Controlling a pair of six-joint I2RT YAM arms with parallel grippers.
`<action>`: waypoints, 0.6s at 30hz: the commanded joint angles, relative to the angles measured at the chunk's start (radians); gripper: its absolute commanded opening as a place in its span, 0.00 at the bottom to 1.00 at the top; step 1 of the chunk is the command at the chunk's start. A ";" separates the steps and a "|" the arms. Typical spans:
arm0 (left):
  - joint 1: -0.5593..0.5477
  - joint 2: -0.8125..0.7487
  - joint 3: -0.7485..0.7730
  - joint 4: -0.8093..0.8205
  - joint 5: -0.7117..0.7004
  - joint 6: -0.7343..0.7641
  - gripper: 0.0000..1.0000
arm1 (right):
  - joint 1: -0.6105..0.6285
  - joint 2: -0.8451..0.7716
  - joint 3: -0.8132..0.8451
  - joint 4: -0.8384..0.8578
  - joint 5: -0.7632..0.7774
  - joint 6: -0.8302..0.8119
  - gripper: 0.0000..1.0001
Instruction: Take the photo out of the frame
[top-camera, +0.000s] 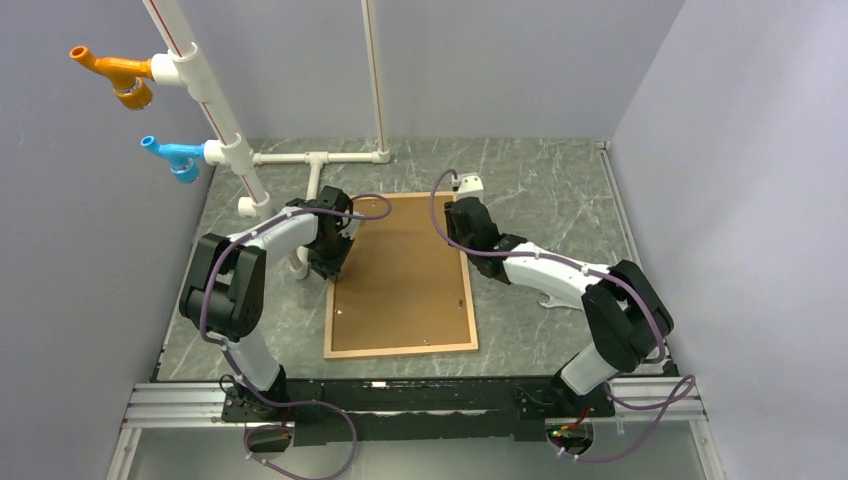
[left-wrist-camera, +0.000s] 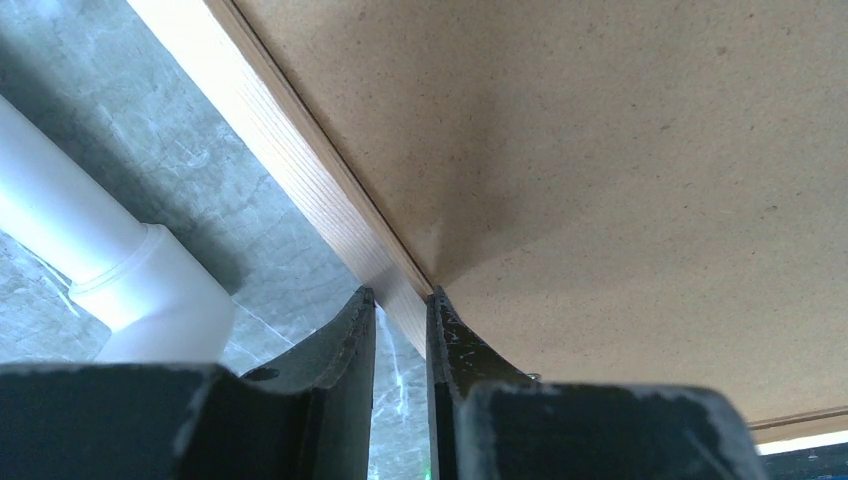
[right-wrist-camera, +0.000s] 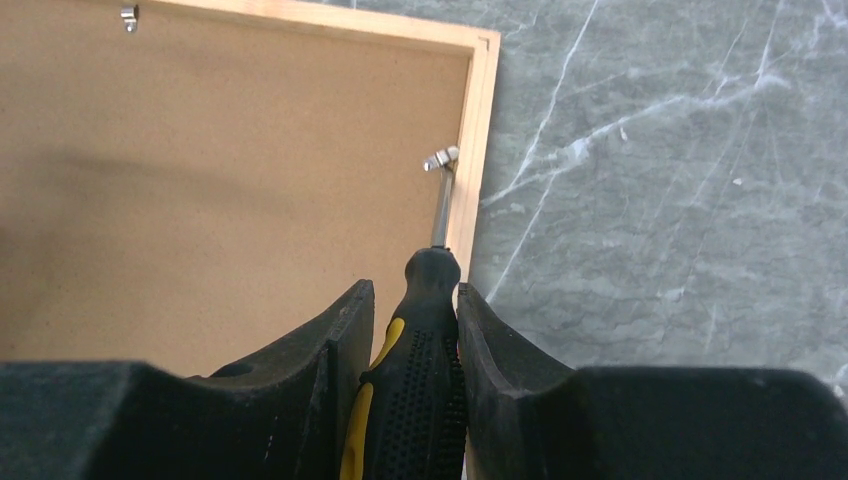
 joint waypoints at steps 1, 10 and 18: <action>-0.012 0.030 0.004 0.017 0.073 0.040 0.19 | 0.003 -0.009 -0.074 0.182 -0.147 0.068 0.00; -0.019 0.031 -0.018 0.037 0.037 0.065 0.14 | -0.023 0.058 -0.091 0.240 -0.162 0.119 0.00; -0.045 0.035 -0.038 0.057 -0.009 0.083 0.08 | -0.075 0.083 -0.119 0.277 -0.265 0.212 0.00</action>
